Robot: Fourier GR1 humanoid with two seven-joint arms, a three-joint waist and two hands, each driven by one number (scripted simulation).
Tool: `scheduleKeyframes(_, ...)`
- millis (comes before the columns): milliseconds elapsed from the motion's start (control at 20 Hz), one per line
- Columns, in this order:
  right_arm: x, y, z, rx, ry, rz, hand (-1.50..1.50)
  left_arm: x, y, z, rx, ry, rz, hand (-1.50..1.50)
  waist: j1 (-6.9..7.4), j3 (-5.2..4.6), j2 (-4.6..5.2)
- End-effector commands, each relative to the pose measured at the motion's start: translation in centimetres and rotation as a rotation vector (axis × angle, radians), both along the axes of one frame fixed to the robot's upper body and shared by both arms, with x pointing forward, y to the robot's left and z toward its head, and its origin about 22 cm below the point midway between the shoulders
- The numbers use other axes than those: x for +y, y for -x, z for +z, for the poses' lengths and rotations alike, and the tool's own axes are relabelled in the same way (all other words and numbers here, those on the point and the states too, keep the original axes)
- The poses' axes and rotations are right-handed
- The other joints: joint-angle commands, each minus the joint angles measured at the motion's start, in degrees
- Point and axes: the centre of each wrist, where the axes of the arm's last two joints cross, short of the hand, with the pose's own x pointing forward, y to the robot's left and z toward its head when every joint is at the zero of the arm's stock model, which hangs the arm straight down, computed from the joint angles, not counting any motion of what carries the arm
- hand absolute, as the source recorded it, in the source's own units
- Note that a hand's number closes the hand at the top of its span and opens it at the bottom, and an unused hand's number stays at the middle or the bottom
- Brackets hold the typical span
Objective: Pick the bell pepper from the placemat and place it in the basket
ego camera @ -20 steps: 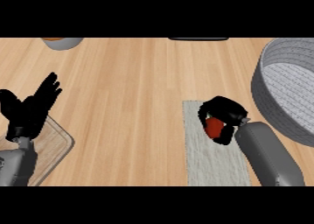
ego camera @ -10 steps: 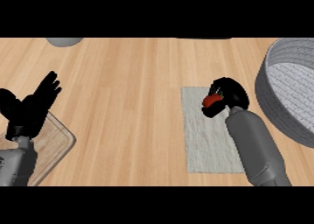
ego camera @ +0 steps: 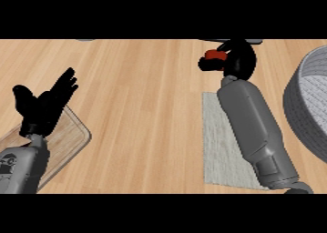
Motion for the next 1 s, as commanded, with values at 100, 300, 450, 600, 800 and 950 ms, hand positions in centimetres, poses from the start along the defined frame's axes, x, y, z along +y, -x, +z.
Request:
scheduleKeyframes(100, 5.2, -1.4, 4.4, -0.238, 0.061, -0.156, 1.50, -0.8, -0.3, 0.1, 0.000, 0.003, 0.007, 0.00, -0.49, -0.19, -0.44)
scheduleKeyframes(300, 7.6, -2.4, 8.4, -0.245, 0.088, -0.229, 1.50, -0.6, 0.2, -0.9, 0.009, -0.006, 0.034, 0.00, -2.40, -0.24, -0.65)
scheduleKeyframes(450, 8.7, -2.8, 11.8, -0.215, 0.122, -0.284, 1.50, 0.1, 0.7, -1.1, 0.027, -0.011, 0.045, 0.00, -3.45, -0.22, -0.81)
scheduleKeyframes(600, 6.8, -3.8, 13.4, -0.192, 0.177, -0.333, 1.50, 0.9, -1.0, 0.2, 0.003, 0.013, 0.075, 0.00, -4.07, -0.16, -0.32)
scheduleKeyframes(800, 5.8, -4.2, 14.2, -0.221, 0.193, -0.414, 1.50, 1.3, 0.7, -1.2, 0.017, 0.006, 0.064, 0.00, -4.03, -0.15, -0.56)
scheduleKeyframes(950, 3.2, -4.7, 17.0, -0.241, 0.204, -0.453, 1.50, 1.2, -0.1, 0.3, 0.010, -0.005, 0.076, 0.00, -4.13, -0.09, -0.52)
